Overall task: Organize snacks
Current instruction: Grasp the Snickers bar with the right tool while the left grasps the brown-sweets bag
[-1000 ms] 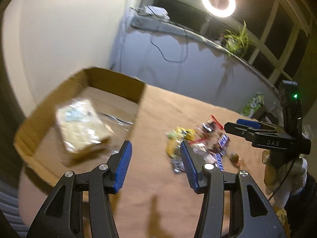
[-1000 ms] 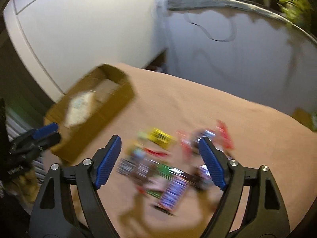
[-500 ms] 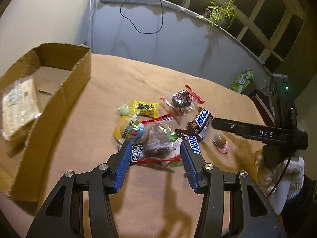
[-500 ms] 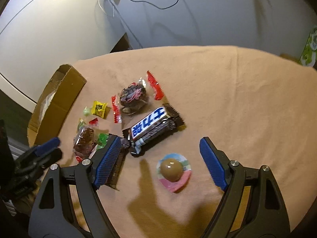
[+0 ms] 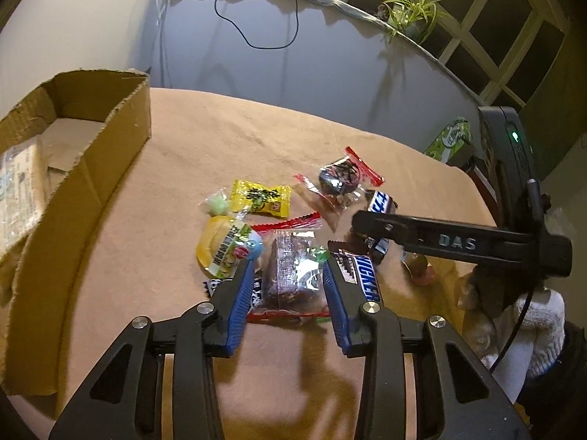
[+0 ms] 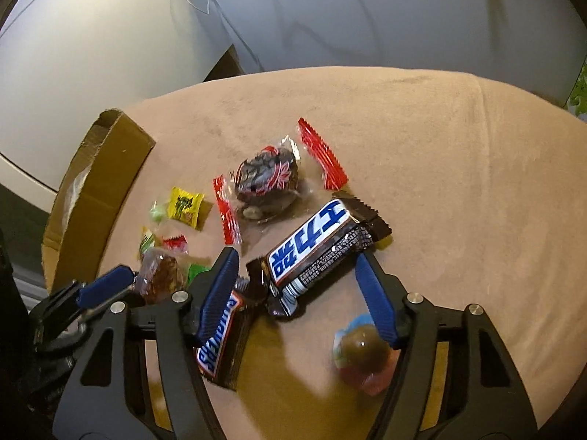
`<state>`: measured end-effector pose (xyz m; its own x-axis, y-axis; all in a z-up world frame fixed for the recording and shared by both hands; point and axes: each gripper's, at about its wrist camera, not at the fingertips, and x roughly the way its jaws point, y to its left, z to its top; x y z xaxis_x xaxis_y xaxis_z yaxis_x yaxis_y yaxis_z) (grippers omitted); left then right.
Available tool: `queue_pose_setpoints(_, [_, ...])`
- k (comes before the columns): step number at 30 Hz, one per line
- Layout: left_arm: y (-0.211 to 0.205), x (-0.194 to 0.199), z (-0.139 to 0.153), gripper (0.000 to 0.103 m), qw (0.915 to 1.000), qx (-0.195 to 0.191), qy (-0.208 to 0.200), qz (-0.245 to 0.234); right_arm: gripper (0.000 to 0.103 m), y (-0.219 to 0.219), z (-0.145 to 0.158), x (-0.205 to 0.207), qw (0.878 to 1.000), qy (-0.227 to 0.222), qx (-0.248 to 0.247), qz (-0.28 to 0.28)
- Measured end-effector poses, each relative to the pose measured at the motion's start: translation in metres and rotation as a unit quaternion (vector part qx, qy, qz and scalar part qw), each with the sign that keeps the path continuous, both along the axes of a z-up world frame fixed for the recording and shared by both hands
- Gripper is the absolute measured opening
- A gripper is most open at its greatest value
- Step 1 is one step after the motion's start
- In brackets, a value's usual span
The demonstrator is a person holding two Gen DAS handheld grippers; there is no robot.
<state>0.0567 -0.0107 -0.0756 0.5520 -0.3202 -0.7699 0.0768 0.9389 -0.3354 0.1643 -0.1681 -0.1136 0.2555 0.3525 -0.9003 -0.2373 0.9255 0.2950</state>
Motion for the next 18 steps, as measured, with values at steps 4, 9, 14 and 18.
queue_pose_setpoints(4, [-0.009, 0.004, -0.003, 0.037, 0.9999, 0.013, 0.0, -0.008, 0.058, 0.014, -0.002, 0.005, 0.999, -0.013, -0.033, 0.012])
queue_pose_setpoints(9, [-0.019, 0.006, -0.008, 0.038, 0.9992, 0.035, -0.004, -0.017, 0.053, 0.02, -0.002, 0.005, 0.997, -0.027, -0.066, 0.042])
queue_pose_setpoints(14, [-0.018, 0.01, -0.011, 0.038, 0.9993, 0.032, 0.0, -0.017, 0.049, 0.02, -0.003, 0.006, 0.996, -0.028, -0.068, 0.054])
queue_pose_setpoints(18, [-0.022, 0.007, -0.012, 0.037, 0.9989, 0.043, -0.007, -0.018, 0.049, 0.023, -0.004, 0.008, 0.994, -0.024, -0.08, 0.066])
